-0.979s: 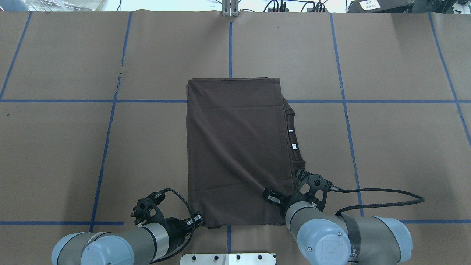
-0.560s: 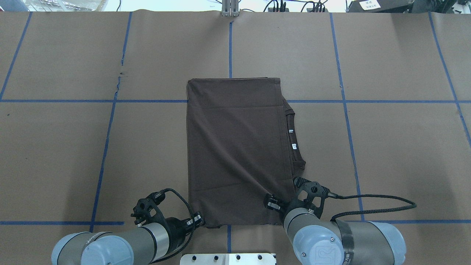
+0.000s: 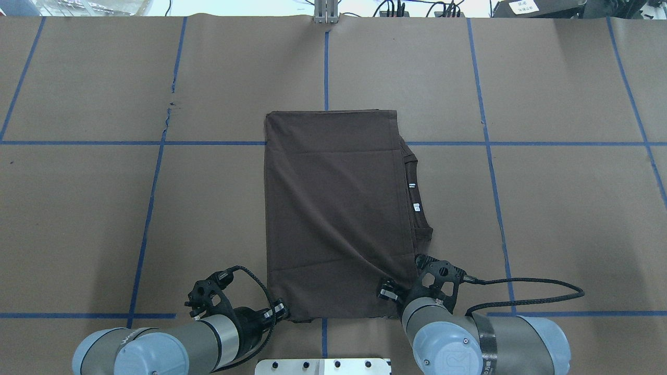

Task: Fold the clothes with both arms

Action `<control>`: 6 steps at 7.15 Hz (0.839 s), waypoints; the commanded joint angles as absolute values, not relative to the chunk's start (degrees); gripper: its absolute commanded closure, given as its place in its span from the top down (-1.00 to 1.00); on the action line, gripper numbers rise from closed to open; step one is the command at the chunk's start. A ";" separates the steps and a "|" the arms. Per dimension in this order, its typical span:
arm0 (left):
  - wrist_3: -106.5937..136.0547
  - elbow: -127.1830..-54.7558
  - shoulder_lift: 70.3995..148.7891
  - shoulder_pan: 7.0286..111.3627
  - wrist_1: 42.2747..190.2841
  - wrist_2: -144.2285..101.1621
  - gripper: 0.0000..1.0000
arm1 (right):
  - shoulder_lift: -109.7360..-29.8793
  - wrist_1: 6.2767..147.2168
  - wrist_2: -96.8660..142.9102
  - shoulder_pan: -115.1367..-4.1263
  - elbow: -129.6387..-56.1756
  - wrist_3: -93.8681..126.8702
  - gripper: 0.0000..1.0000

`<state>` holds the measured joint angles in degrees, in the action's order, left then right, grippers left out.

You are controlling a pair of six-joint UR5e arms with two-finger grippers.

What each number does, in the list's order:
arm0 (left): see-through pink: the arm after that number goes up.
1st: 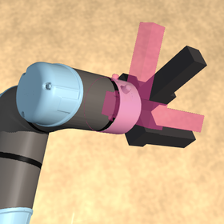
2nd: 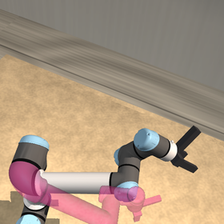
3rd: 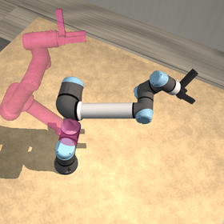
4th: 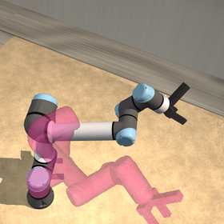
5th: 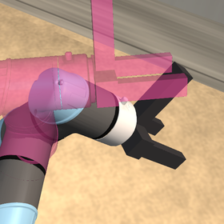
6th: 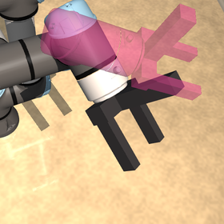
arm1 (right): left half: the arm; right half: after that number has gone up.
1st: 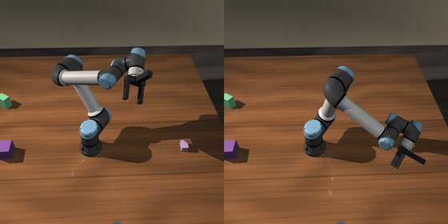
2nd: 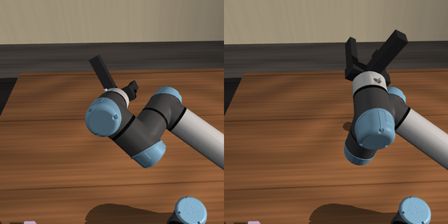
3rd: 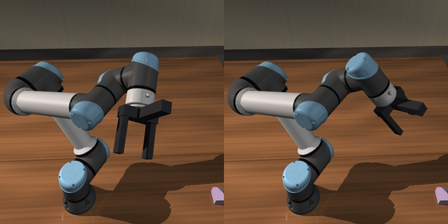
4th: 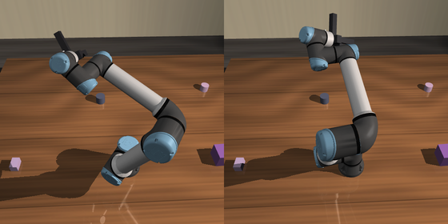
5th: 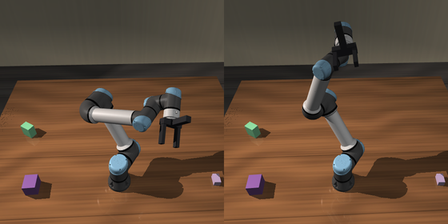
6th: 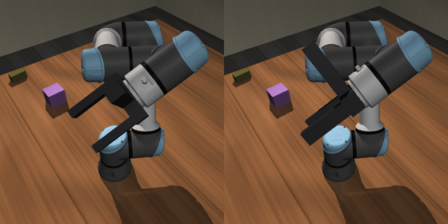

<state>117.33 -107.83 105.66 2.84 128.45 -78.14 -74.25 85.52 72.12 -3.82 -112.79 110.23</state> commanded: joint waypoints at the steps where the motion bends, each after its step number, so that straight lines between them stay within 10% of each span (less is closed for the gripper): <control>1: 117.33 -107.84 105.64 2.81 128.50 -78.13 -1.00 | -74.18 85.52 71.90 -3.78 -112.33 110.39 0.29; 2: 117.33 -107.84 105.64 2.81 128.41 -78.13 -1.00 | -74.18 85.52 71.81 -3.78 -112.24 110.56 -0.08; 3: 117.33 -107.84 105.56 2.81 128.50 -78.13 -1.00 | -74.09 85.43 71.81 -3.78 -112.24 112.05 -0.85; 6: 117.33 -107.84 105.56 2.73 128.50 -78.13 -1.00 | -72.51 85.43 71.81 -4.13 -112.32 113.91 -1.00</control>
